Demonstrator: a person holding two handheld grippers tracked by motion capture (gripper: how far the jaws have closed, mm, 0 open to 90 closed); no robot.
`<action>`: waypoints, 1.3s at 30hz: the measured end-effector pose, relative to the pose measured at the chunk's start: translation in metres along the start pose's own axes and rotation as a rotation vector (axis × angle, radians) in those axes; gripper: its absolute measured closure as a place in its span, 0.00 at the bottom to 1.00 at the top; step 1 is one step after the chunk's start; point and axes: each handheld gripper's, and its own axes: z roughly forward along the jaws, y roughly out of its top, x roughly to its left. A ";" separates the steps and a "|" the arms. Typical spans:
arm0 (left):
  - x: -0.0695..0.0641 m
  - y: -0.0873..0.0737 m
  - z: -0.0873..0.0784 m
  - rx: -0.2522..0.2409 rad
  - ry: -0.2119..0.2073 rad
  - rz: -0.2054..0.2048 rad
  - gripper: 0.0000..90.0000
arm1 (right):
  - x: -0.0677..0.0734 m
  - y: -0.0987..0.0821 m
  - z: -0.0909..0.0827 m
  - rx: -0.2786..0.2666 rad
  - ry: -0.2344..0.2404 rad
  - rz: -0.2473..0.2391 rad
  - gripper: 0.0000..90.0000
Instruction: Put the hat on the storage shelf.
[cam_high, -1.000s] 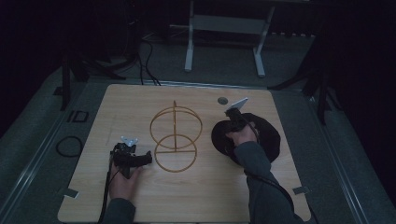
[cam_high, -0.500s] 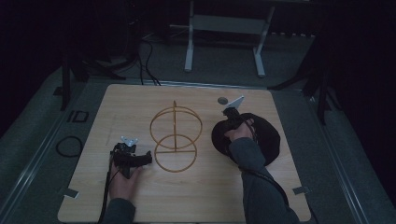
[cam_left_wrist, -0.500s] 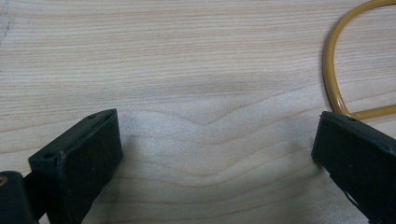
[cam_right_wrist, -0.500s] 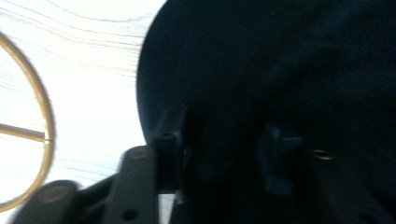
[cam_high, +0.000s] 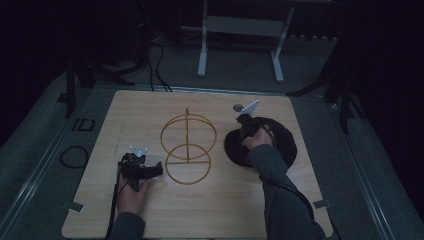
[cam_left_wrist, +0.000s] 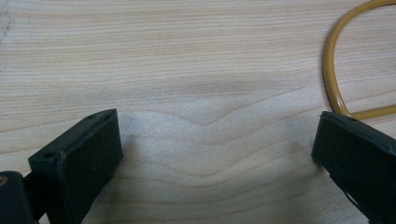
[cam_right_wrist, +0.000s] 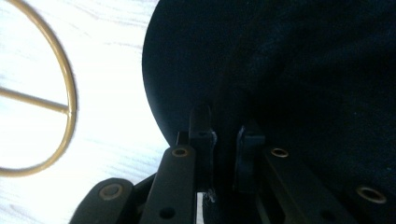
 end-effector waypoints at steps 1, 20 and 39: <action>0.000 0.000 0.000 0.000 0.000 0.000 0.01 | 0.000 0.000 -0.001 0.001 -0.002 -0.006 0.91; 0.000 0.000 0.000 -0.003 0.001 -0.004 0.01 | 0.005 0.002 -0.058 -0.051 -0.054 -0.098 0.90; 0.000 0.000 0.000 -0.001 0.000 -0.004 0.01 | 0.022 -0.004 -0.108 -0.087 -0.078 -0.231 0.89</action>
